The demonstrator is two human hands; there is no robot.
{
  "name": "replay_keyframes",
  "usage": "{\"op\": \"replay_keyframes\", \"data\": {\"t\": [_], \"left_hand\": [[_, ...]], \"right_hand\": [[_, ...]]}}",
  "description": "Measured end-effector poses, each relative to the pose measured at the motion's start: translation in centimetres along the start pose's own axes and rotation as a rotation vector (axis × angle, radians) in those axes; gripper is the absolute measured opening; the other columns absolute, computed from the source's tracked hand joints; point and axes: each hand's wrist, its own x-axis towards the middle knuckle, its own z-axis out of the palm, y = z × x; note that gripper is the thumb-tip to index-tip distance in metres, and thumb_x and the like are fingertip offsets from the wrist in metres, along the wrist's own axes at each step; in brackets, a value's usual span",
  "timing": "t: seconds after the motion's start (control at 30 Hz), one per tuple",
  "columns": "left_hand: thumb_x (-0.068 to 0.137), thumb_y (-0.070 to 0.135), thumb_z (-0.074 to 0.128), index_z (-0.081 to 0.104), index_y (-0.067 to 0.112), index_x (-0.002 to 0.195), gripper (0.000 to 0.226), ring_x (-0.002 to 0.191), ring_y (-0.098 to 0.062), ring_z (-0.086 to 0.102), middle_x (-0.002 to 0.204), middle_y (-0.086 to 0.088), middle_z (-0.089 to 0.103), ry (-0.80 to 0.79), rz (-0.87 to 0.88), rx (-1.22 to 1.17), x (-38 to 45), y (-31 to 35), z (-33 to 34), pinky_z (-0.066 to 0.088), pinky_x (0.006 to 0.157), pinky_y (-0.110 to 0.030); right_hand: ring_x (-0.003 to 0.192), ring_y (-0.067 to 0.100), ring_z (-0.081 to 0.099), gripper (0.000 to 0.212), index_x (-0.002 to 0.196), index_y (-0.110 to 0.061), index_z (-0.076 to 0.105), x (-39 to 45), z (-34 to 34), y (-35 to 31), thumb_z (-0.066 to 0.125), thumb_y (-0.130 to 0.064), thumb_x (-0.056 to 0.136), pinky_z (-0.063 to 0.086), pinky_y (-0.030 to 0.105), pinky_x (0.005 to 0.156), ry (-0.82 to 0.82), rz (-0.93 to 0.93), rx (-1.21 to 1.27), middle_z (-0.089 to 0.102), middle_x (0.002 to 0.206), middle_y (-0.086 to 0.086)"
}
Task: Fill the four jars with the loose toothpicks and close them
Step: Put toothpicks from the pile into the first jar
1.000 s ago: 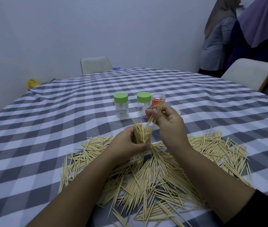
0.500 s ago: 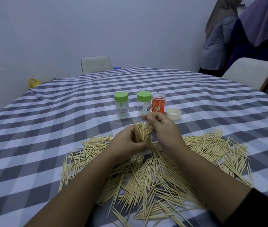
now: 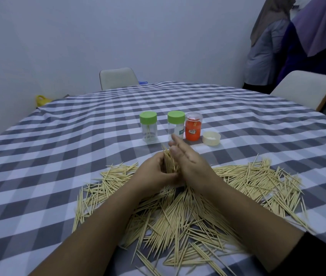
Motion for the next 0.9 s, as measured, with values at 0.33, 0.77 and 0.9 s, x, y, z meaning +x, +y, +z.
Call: {"op": "replay_keyframes", "data": {"t": [0.33, 0.77, 0.9], "left_hand": [[0.075, 0.010, 0.071, 0.058, 0.020, 0.106, 0.034, 0.082, -0.007, 0.066, 0.089, 0.008, 0.068, -0.015, 0.060, 0.087, -0.2, 0.6, 0.0, 0.051, 0.064, -0.019], [0.071, 0.024, 0.082, 0.056, 0.023, 0.120, 0.056, 0.084, -0.009, 0.068, 0.094, 0.005, 0.071, -0.023, 0.029, -0.056, 0.1, -0.2, 0.2, 0.057, 0.078, -0.033], [0.063, 0.034, 0.081, 0.051, 0.030, 0.126, 0.070, 0.097, -0.011, 0.067, 0.106, 0.007, 0.069, -0.004, 0.057, -0.041, 0.0, -0.3, 0.3, 0.054, 0.088, -0.042]], "right_hand": [[0.116, 0.009, 0.052, 0.054, 0.137, -0.052, 0.033, 0.6, 0.8, 0.7, 0.054, -0.028, 0.094, 0.043, 0.037, 0.099, 0.149, -0.209, -0.245, 0.057, 0.126, -0.007], [0.122, -0.006, 0.036, 0.035, 0.133, -0.016, 0.054, 0.4, -0.9, 1.0, 0.047, -0.019, 0.098, 0.023, -0.001, 0.095, 0.163, -0.175, -0.274, 0.049, 0.138, -0.008], [0.132, -0.003, 0.028, 0.040, 0.137, -0.018, 0.049, 0.1, -1.2, 1.3, 0.045, -0.029, 0.099, 0.022, 0.033, 0.115, 0.047, -0.234, -0.450, 0.048, 0.142, -0.006]]}}
